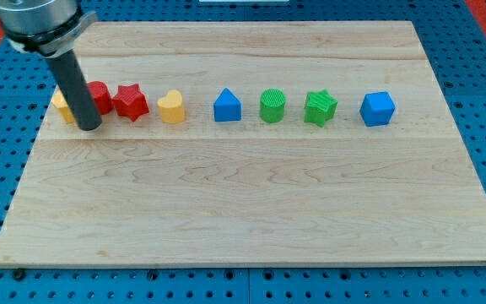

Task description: Point at red circle circle

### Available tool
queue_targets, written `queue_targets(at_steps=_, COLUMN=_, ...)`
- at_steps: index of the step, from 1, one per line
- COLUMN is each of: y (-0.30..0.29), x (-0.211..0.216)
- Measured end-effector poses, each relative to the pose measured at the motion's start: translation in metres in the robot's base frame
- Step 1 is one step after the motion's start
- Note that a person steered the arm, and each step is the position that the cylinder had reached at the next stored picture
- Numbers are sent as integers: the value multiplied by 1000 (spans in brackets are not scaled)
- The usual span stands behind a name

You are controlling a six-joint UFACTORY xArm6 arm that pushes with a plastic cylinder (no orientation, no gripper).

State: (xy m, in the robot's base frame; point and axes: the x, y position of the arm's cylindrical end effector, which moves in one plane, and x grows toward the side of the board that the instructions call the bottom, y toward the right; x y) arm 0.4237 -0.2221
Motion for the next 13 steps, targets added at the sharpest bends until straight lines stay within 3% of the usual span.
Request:
queue_targets(at_steps=2, y=-23, x=-5)
queue_targets(at_steps=4, y=-52, x=39)
queue_targets(at_steps=5, y=66, x=80)
queue_targets(at_steps=7, y=341, x=83)
queue_targets(at_steps=8, y=471, x=55)
queue_targets(at_steps=9, y=529, x=-16)
queue_targets(at_steps=10, y=509, x=-105)
queue_targets(at_steps=11, y=384, x=-174)
queue_targets(at_steps=12, y=230, x=-209)
queue_targets(at_steps=13, y=76, x=-203)
